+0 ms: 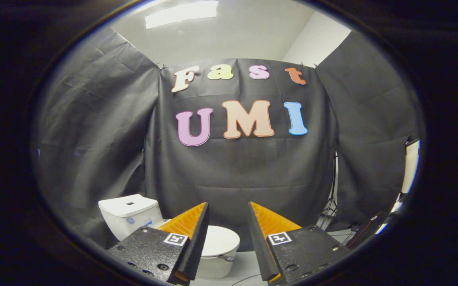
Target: Open the toilet lid.
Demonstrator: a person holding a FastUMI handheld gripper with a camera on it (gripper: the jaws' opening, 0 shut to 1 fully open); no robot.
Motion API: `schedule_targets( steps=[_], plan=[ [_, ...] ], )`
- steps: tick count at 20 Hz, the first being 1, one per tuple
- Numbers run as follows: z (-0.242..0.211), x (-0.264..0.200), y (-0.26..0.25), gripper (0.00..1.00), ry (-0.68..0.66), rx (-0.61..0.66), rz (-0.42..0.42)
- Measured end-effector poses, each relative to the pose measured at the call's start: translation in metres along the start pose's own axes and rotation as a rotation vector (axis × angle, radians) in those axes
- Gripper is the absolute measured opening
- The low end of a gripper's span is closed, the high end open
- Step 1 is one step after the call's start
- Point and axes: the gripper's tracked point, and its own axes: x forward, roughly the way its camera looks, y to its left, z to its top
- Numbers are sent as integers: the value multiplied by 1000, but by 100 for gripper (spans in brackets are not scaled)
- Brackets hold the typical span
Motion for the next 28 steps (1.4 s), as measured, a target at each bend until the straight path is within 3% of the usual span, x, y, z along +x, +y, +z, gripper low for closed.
schedule_targets(
  steps=[4,9,19,28],
  plan=[
    [-8,9,2,59,23,31,1],
    [-13,34,2,59,-2,165,-37],
    [-107,92,-9,58,200,640,-142],
    [-216,139,-19,58,227,1072,-222]
  ],
)
